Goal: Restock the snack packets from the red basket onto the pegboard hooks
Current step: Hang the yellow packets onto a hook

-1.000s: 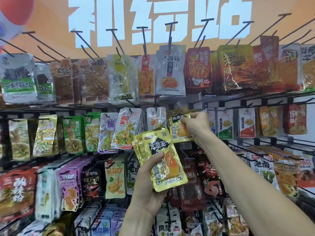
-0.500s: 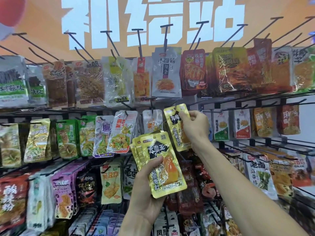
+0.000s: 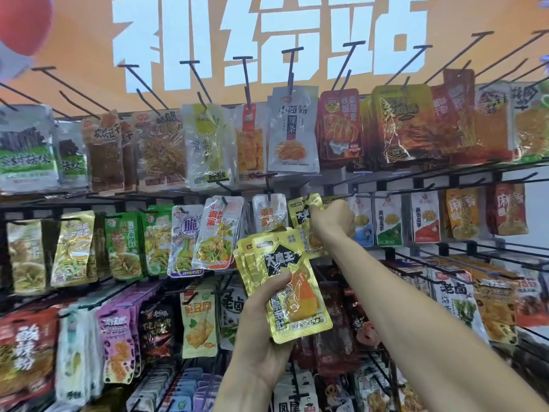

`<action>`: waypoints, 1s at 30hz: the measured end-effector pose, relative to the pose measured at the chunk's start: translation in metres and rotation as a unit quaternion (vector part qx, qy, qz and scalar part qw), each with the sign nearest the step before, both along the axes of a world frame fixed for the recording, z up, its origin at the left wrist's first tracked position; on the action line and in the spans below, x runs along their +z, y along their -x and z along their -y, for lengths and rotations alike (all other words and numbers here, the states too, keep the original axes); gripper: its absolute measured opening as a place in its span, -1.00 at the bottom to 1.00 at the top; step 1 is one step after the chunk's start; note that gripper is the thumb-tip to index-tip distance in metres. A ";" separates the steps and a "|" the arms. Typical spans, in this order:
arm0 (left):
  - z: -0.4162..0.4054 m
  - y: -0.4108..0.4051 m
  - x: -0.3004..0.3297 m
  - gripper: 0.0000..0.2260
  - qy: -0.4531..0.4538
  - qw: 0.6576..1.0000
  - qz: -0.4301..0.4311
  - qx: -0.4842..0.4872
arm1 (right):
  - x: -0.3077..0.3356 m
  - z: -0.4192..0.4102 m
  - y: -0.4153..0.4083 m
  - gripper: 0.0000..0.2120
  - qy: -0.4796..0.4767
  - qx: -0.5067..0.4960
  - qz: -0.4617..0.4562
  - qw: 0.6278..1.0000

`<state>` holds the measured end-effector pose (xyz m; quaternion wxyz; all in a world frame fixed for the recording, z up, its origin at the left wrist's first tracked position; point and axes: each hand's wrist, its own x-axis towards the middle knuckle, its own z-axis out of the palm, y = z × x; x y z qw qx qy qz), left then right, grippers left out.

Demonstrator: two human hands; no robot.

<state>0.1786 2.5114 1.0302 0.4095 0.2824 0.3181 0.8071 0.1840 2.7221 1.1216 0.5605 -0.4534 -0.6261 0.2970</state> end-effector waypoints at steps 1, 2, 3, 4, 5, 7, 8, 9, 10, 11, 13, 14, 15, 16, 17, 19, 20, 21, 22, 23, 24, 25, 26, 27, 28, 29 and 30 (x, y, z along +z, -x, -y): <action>-0.001 0.000 0.000 -0.91 -0.001 1.000 0.004 -0.002 | 0.000 -0.004 0.004 -0.63 0.008 0.000 0.011 1.000; -0.001 0.000 0.000 -0.91 -0.002 1.000 0.007 -0.004 | -0.001 -0.007 0.007 -0.62 0.014 0.001 0.018 1.000; 0.000 0.000 0.000 -0.91 -0.004 1.000 0.009 -0.005 | -0.002 -0.006 0.005 -0.60 0.017 0.001 0.026 1.000; 0.000 0.001 -0.001 -0.89 -0.005 1.000 0.010 -0.003 | -0.004 -0.001 -0.001 -0.59 0.009 -0.004 0.031 0.999; 0.000 0.002 -0.002 -0.87 -0.004 1.000 0.009 -0.002 | -0.009 0.007 -0.012 -0.57 -0.007 -0.006 0.029 1.000; -0.001 0.004 -0.003 -0.86 -0.002 1.000 0.005 -0.001 | -0.024 0.038 -0.041 -0.54 -0.043 0.053 -0.026 0.997; -0.002 0.004 -0.003 -0.87 -0.002 1.000 0.005 -0.001 | -0.033 0.058 -0.056 -0.51 -0.046 0.128 -0.070 0.988; -0.003 0.004 -0.004 -0.88 -0.002 1.000 0.003 -0.001 | -0.042 0.081 -0.071 -0.47 -0.034 0.214 -0.098 0.971; -0.004 0.004 -0.004 -0.88 0.000 1.000 -0.003 -0.001 | -0.050 0.098 -0.081 -0.44 -0.009 0.285 -0.100 0.953; -0.005 0.003 -0.004 -0.87 0.001 1.000 -0.007 -0.001 | -0.055 0.108 -0.088 -0.43 0.010 0.331 -0.092 0.939; -0.006 0.003 -0.005 -0.82 0.003 1.000 -0.005 -0.004 | -0.060 0.114 -0.091 -0.53 0.032 0.354 -0.091 0.930; -0.006 0.002 -0.004 -0.78 0.004 1.000 -0.002 -0.005 | -0.060 0.114 -0.092 -0.61 0.038 0.355 -0.096 0.929; -0.006 0.002 -0.004 -0.76 0.003 1.000 0.002 -0.006 | -0.060 0.112 -0.092 -0.69 0.041 0.358 -0.105 0.927; -0.005 0.002 -0.002 -0.75 0.000 1.000 0.006 -0.007 | -0.059 0.112 -0.093 -0.74 0.045 0.363 -0.119 0.923; -0.004 0.002 -0.001 -0.77 -0.004 1.000 0.008 -0.007 | -0.059 0.109 -0.092 -0.75 0.054 0.371 -0.135 0.917; -0.002 0.003 0.001 -0.82 -0.006 1.000 0.006 0.003 | -0.058 0.104 -0.091 -0.73 0.076 0.380 -0.168 0.907; -0.002 0.003 0.001 -0.83 -0.004 1.000 0.005 0.009 | -0.055 0.101 -0.090 -0.70 0.076 0.374 -0.185 0.906; -0.001 0.003 0.002 -0.84 0.001 1.000 0.006 0.015 | -0.051 0.096 -0.088 -0.67 0.063 0.357 -0.201 0.910; 0.000 0.003 0.001 -0.84 0.007 1.000 0.011 0.021 | -0.045 0.089 -0.086 -0.64 0.036 0.331 -0.211 0.919; 0.001 0.004 0.001 -0.82 0.014 0.999 0.019 0.029 | -0.038 0.081 -0.084 -0.62 0.005 0.304 -0.215 0.928; 0.001 0.004 0.000 -0.76 0.019 0.999 0.027 0.037 | -0.031 0.075 -0.080 -0.62 -0.026 0.284 -0.214 0.934; 0.001 0.005 -0.001 -0.70 0.022 0.998 0.032 0.043 | -0.024 0.068 -0.077 -0.63 -0.055 0.273 -0.208 0.938; 0.001 0.005 -0.002 -0.65 0.023 0.998 0.034 0.047 | -0.018 0.062 -0.073 -0.67 -0.079 0.263 -0.194 0.942; 0.001 0.006 -0.004 -0.62 0.025 0.998 0.031 0.051 | -0.013 0.056 -0.069 -0.72 -0.095 0.251 -0.175 0.947; 0.002 0.007 -0.005 -0.62 0.025 0.998 0.026 0.053 | -0.009 0.050 -0.065 -0.76 -0.104 0.240 -0.158 0.952; 0.002 0.007 -0.006 -0.62 0.026 0.998 0.019 0.054 | -0.006 0.046 -0.062 -0.79 -0.111 0.232 -0.144 0.956; 0.002 0.007 -0.007 -0.64 0.027 0.998 0.012 0.052 | -0.005 0.043 -0.059 -0.81 -0.116 0.225 -0.133 0.958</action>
